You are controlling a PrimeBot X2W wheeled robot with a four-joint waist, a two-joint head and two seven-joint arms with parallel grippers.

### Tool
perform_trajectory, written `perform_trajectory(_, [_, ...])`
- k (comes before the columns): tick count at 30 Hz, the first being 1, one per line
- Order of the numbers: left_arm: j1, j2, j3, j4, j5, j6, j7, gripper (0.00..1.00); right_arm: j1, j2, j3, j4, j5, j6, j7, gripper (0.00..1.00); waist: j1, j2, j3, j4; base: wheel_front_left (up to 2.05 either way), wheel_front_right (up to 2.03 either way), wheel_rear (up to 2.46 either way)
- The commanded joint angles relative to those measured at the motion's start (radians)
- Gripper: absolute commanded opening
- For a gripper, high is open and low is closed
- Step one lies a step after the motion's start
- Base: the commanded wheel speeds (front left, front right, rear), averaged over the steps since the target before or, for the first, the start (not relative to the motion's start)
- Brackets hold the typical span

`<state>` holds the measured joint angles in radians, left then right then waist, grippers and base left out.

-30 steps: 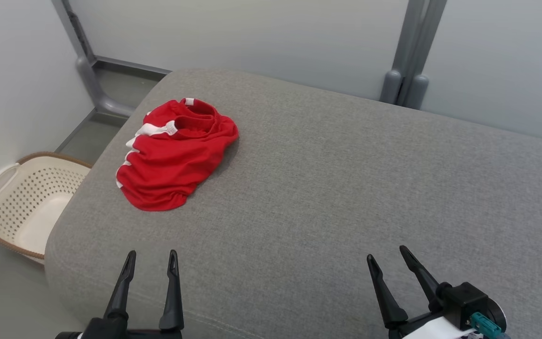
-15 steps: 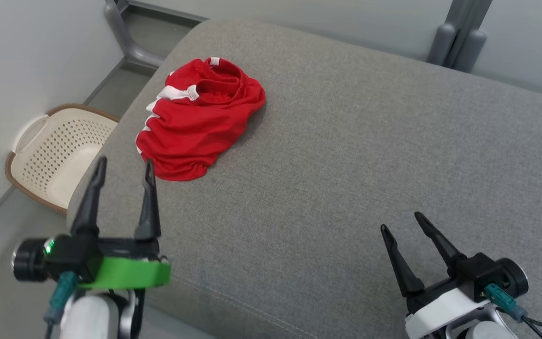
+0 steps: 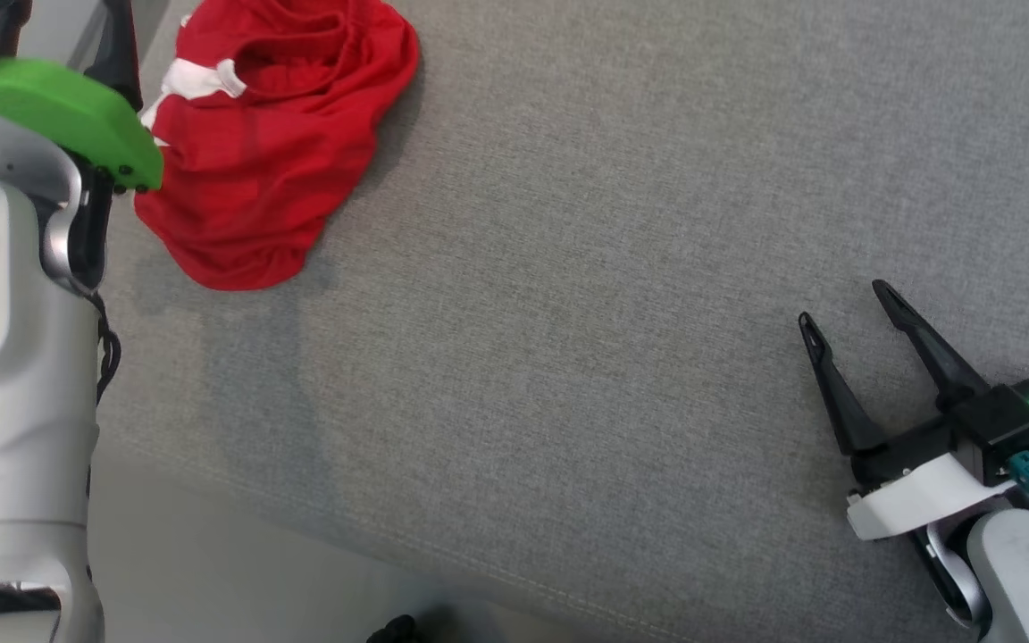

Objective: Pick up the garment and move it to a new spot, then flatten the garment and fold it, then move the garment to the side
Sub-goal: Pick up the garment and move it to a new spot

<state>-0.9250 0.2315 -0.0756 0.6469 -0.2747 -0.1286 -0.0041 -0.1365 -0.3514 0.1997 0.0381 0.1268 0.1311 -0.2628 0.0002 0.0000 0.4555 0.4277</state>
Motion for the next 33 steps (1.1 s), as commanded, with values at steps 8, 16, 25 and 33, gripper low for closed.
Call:
perform_trajectory(8, [-0.215,0.071,-0.122,0.221,-0.299,-0.001,0.239,1.00,-0.070,-0.030,-0.024,-0.027,-0.023,-0.002,0.002,1.00,-0.0002,0.0000,0.257,-0.135,0.00,0.00,0.00])
perform_trajectory(16, [-0.232,0.094,-0.207,0.340,-0.416,-0.001,0.251,1.00,-0.065,-0.018,-0.027,0.000,-0.033,-0.005,0.013,1.00,-0.0002,0.0000,0.290,-0.168,0.00,0.00,0.00])
perform_trajectory(25, [-0.200,0.152,-0.348,0.307,-0.461,-0.002,0.078,0.00,-0.074,-0.014,-0.022,0.004,-0.034,-0.008,0.014,1.00,-0.0002,0.0000,0.267,-0.196,0.00,0.00,0.00])
perform_trajectory(33, [-0.185,0.249,-0.501,0.223,-0.459,-0.001,-0.181,0.00,-0.061,0.045,-0.002,-0.013,-0.015,-0.002,0.008,1.00,-0.0002,0.0000,0.121,-0.227,0.00,0.00,0.00])
